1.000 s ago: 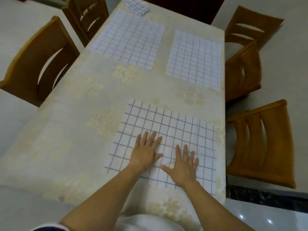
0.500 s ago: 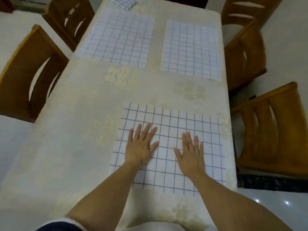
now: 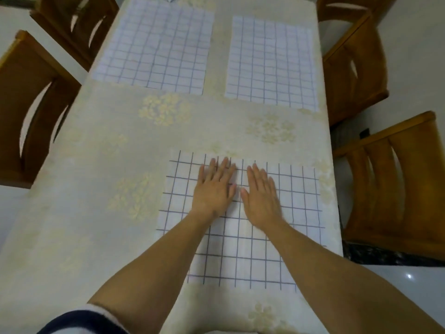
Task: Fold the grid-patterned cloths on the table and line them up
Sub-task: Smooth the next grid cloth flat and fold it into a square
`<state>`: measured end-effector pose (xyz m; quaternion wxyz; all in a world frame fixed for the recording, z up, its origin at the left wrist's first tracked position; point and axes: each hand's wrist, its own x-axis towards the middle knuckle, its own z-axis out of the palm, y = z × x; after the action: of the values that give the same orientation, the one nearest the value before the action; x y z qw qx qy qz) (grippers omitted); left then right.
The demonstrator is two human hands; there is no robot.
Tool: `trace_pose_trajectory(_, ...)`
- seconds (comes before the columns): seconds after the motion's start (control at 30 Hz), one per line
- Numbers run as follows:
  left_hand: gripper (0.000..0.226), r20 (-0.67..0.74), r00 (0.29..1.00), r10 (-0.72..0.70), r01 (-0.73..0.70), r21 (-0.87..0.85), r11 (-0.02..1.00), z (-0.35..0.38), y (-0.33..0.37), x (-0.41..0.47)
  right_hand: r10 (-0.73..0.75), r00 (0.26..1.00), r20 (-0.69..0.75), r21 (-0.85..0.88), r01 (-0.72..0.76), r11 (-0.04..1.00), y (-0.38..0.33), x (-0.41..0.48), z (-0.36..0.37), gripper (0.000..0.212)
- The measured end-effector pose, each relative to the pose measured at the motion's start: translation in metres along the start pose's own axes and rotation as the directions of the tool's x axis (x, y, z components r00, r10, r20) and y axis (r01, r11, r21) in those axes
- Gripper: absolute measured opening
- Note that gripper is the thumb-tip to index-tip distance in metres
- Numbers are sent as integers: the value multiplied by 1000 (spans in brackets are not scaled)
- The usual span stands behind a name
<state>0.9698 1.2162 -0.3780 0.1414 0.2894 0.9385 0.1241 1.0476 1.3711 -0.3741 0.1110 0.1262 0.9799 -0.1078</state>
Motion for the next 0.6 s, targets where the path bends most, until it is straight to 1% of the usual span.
trace_pose_trajectory(0.1, 61, 26, 1000, -10, 8, 80, 997, 14, -5, 2, 10, 1000, 25, -78, -8, 997, 7, 0, 13, 66)
trace_pose_trajectory(0.2, 64, 18, 998, -55, 53, 91, 994, 17, -11, 0, 21, 1000, 14, -132, -19, 991, 24, 4, 13, 70)
trace_pose_trajectory(0.4, 66, 15, 998, -66, 65, 91, 994, 17, -8, 3, 41, 999, 13, -164, -38, 986, 27, 8, 11, 74)
trace_pose_trajectory(0.53, 67, -2, 998, -55, 55, 94, 994, 18, -8, 2, 39, 999, 30, -158, -34, 987, 27, 8, 12, 75)
trace_pose_trajectory(0.6, 67, 19, 998, -66, 64, 105, 992, 18, -9, 3, 32, 998, 60, -141, -24, 990, 30, 10, 12, 77)
